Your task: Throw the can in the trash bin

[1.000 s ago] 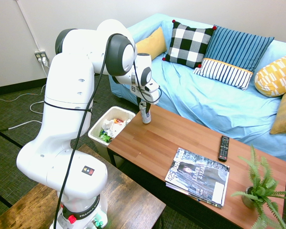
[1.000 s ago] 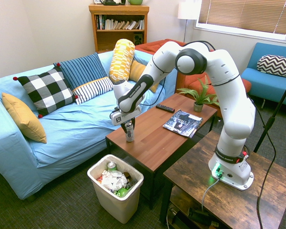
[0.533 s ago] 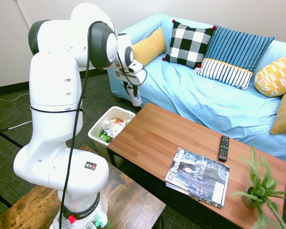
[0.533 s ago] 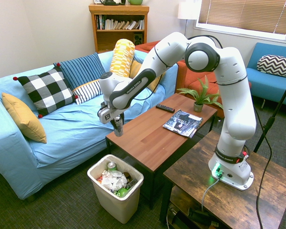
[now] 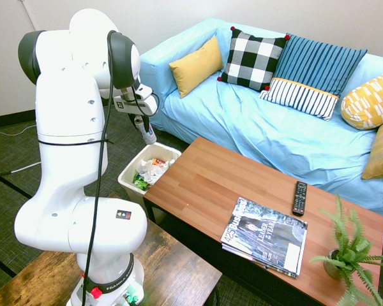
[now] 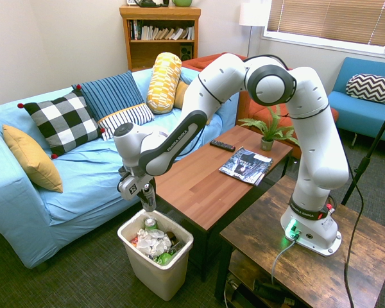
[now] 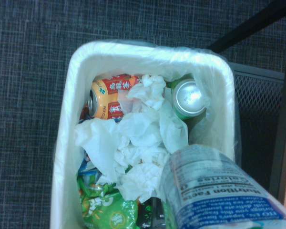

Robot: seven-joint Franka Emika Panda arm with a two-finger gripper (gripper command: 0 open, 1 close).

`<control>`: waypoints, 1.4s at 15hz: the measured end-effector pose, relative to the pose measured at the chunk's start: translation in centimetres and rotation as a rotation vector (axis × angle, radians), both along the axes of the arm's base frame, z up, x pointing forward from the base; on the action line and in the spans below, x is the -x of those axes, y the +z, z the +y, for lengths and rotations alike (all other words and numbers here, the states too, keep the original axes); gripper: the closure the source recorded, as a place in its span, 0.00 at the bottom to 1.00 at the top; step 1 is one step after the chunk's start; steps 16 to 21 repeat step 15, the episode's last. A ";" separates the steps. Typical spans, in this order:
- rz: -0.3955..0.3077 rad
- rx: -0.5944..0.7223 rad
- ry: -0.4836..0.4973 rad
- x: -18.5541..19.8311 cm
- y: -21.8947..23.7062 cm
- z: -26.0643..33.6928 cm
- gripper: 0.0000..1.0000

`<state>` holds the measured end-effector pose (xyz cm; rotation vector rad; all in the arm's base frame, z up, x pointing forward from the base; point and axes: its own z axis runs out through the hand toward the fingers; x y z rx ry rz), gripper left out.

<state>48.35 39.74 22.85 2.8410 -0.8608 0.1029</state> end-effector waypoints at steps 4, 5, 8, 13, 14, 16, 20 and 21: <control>0.010 0.011 0.007 -0.1 -1.2 0.2 0.00; 0.008 0.009 0.007 -0.1 -1.2 0.2 0.00; 0.007 0.009 0.007 -0.2 -1.1 0.2 0.00; -0.001 0.014 0.012 -0.3 -0.8 0.2 0.00; -0.006 0.015 0.010 -0.4 -0.7 0.1 0.00; -0.016 0.018 0.006 -0.6 -0.4 0.0 0.00; -0.016 0.018 0.006 -0.6 -0.4 0.0 0.00; -0.016 0.018 0.006 -0.6 -0.4 0.0 0.00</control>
